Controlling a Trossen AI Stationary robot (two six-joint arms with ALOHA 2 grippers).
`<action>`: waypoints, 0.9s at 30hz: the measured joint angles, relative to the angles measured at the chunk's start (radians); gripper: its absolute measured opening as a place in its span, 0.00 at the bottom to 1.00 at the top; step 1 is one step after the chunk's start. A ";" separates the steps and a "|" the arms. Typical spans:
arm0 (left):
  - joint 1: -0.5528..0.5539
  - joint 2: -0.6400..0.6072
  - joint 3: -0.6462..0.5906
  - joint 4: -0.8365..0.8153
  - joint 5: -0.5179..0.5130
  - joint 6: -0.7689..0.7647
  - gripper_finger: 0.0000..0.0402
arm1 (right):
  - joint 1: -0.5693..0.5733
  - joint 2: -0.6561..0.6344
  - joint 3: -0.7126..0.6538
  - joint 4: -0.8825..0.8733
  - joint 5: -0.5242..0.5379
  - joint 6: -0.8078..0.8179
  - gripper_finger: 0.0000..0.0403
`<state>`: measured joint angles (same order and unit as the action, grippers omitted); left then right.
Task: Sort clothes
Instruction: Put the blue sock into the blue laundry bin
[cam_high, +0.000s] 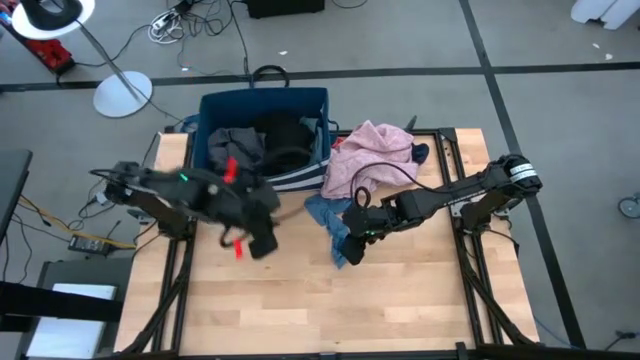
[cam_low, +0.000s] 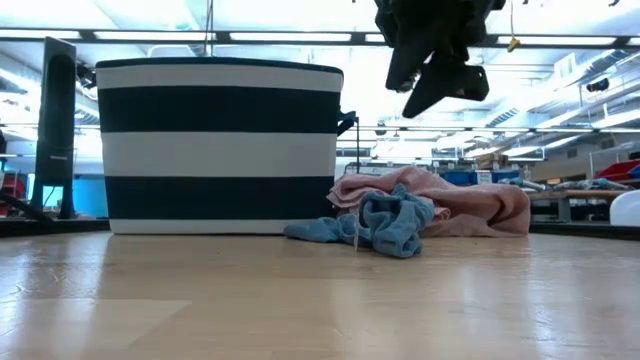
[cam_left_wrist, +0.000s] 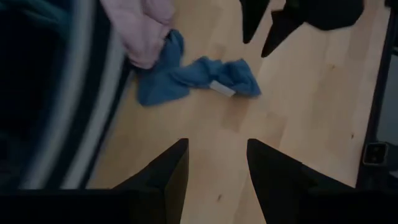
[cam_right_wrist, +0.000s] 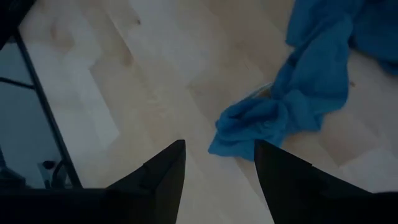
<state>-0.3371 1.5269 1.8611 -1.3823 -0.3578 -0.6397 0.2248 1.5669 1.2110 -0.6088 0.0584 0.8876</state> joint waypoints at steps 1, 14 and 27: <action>-0.019 0.000 -0.049 0.048 -0.012 -0.018 0.42 | 0.001 0.000 0.003 -0.001 -0.004 -0.008 0.48; -0.124 -0.243 -0.748 0.800 0.050 -0.148 0.33 | -0.001 0.000 0.045 -0.069 -0.036 -0.025 0.48; -0.120 -0.445 -1.118 0.916 0.071 -0.123 0.32 | -0.106 0.092 0.047 -0.030 0.001 -0.028 0.48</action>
<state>-0.4569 1.0818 0.7430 -0.4661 -0.2870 -0.7628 0.1183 1.6587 1.2579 -0.6383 0.0591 0.8597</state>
